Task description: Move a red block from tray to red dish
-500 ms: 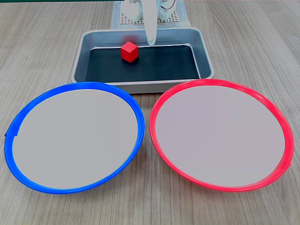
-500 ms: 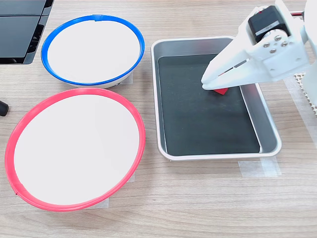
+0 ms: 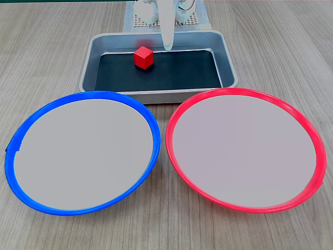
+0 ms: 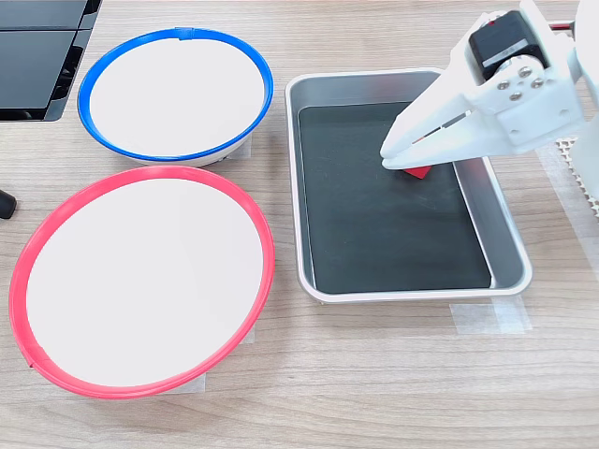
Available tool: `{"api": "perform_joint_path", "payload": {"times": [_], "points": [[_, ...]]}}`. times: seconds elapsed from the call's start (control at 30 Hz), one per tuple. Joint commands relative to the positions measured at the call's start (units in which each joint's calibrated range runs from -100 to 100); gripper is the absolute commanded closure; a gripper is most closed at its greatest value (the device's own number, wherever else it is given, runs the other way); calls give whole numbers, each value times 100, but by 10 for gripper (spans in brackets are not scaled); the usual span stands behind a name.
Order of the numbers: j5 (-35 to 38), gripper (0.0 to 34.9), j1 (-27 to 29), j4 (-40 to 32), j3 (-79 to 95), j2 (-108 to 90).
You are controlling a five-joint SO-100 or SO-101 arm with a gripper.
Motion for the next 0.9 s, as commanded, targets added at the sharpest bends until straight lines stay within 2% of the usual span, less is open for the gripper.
{"api": "perform_joint_path", "payload": {"times": [0.0, 0.47, 0.6, 0.77, 0.87], "points": [[10, 346, 31, 11, 0, -34], [10, 346, 31, 11, 0, -34], [93, 346, -119, 11, 0, 9], [264, 348, -82, -220, -765, 1586], [527, 348, 107, 259, -2094, 2738]]}}
